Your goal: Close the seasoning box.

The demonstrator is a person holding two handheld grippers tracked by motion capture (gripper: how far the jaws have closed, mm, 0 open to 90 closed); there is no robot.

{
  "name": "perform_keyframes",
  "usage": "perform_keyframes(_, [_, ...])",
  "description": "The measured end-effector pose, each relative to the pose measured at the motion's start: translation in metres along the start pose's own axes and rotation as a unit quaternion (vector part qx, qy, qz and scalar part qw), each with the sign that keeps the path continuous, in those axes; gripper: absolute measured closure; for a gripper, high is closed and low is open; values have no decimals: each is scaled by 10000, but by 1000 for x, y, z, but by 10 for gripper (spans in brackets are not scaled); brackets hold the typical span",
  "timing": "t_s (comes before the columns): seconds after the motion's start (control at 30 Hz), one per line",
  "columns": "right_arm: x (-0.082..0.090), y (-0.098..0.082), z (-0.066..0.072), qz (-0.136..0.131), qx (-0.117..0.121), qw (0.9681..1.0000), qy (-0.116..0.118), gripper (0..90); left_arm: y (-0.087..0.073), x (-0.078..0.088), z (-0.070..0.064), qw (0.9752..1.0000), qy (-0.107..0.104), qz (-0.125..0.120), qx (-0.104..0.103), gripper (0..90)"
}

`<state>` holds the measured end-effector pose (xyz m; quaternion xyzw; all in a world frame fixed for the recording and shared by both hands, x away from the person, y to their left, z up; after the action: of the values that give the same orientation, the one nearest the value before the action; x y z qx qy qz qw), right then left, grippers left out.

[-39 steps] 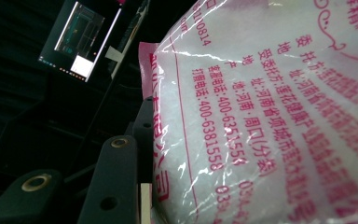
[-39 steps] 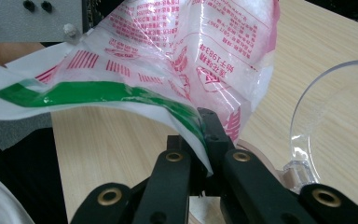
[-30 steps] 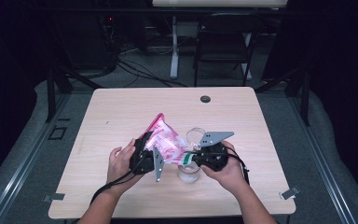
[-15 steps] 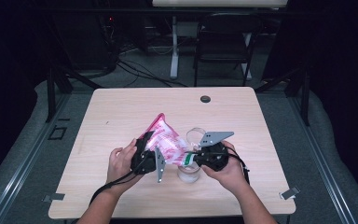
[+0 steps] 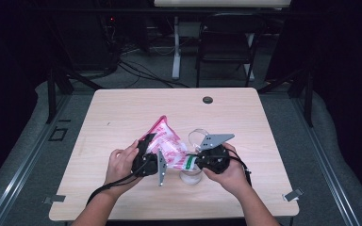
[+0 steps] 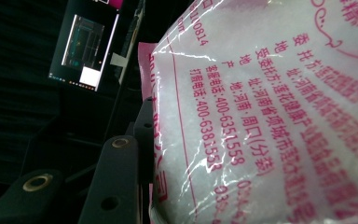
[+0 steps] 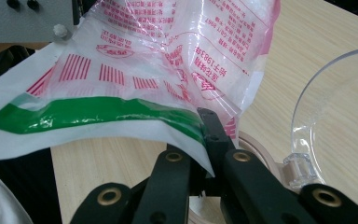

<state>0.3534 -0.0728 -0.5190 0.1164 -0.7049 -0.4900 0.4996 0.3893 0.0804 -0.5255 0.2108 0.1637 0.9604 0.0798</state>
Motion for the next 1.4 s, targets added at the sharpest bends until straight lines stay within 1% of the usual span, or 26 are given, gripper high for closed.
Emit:
perform_keyframes(0.07, [0,0,0,-4,4,10000,-11,900,0,0,1,10000,10,6,-16,612])
perform_keyframes(0.13, [-1,0,1,-3,8,10000,-5,900,1,1,3,9999,37,8,-138,612])
perform_keyframes(0.23, [-1,0,1,6,4,10000,0,900,2,1,4,9998,24,31,-195,612])
perform_keyframes(0.27, [-1,0,1,5,4,10000,-5,900,2,1,5,9997,30,28,-257,612])
perform_keyframes(0.33, [-1,0,0,2,9,10000,-6,900,3,1,6,9996,13,60,-293,612])
perform_keyframes(0.4, [0,0,-1,-3,26,10000,-10,900,5,1,7,9995,19,31,-328,613])
perform_keyframes(0.6, [2,0,-2,-38,-6,10000,-24,900,8,1,10,9990,25,43,-443,613])
perform_keyframes(0.73, [2,0,-1,-40,-2,10000,-13,900,9,2,11,9988,29,51,-484,613])
perform_keyframes(0.77, [2,0,-2,-27,24,10000,-20,900,9,2,12,9986,44,39,-533,613])
perform_keyframes(0.87, [2,0,-2,-11,50,10000,-12,900,10,2,12,9986,22,59,-528,613])
perform_keyframes(1.07, [4,-1,-2,15,86,10000,-9,900,13,2,13,9983,46,4,-582,614])
perform_keyframes(1.17, [4,-1,-3,21,77,10000,-20,900,14,2,13,9980,62,18,-630,613])
perform_keyframes(1.27, [4,-2,-4,39,89,9999,-31,900,15,3,12,9980,65,29,-626,614])
perform_keyframes(1.4, [4,-3,-4,48,78,10000,-3,900,17,3,12,9976,70,32,-692,614])
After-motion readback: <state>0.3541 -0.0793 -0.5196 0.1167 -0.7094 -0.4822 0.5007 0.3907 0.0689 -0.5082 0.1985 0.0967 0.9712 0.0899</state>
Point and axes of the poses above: each handheld gripper's, and its own axes: x roughly backward along the jaws, y roughly out of its top, z roughly to its left, the point moved 9 cm from there along -x, roughly forward along the jaws, and after that the axes turned 7 degrees about -y, right-handed, at the moved point
